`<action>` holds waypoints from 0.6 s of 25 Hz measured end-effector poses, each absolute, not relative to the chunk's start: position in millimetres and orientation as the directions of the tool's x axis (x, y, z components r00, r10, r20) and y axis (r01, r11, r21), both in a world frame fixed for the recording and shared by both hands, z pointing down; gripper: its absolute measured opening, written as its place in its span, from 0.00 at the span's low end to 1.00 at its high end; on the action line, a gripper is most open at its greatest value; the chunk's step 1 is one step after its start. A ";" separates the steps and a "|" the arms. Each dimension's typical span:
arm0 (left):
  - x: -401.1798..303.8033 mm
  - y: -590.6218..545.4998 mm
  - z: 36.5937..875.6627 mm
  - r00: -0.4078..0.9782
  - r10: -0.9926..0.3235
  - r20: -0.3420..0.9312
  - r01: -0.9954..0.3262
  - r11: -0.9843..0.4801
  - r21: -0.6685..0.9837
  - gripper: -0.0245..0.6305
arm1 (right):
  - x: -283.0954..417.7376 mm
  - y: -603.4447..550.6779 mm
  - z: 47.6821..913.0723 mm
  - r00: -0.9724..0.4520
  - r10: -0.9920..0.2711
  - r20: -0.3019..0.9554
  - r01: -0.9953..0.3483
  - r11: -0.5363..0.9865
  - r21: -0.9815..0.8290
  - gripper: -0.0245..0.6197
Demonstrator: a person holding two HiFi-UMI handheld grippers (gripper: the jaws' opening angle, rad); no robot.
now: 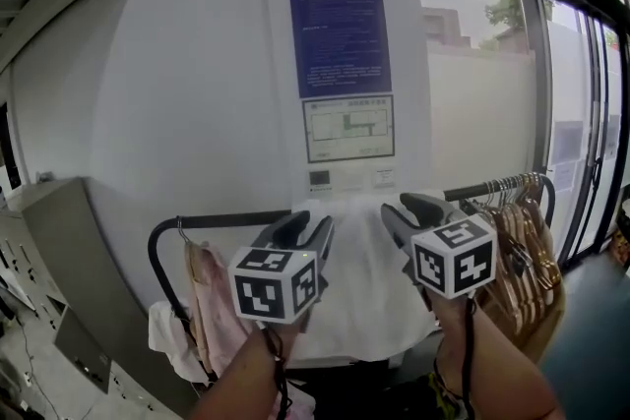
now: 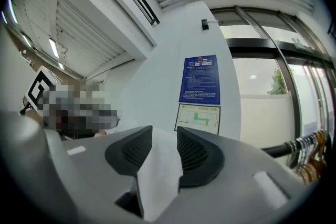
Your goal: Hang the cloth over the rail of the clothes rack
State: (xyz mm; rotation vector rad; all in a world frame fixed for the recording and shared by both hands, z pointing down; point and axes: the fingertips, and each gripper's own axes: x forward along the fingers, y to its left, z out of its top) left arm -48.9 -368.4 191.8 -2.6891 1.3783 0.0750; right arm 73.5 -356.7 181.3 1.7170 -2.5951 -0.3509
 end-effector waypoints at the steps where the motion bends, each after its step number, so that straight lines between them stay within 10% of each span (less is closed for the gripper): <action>1: -52.1 -370.6 202.8 0.570 -0.817 -0.084 -0.822 -0.565 -0.079 0.27 | 81.9 -356.9 191.1 -0.385 -0.917 -0.105 -0.913 0.362 0.188 0.26; 15: -58.0 -402.8 237.1 0.484 -0.875 -0.019 -0.874 -0.482 -0.059 0.19 | 154.6 -391.9 204.8 -0.286 -0.956 -0.072 -0.948 0.271 0.170 0.24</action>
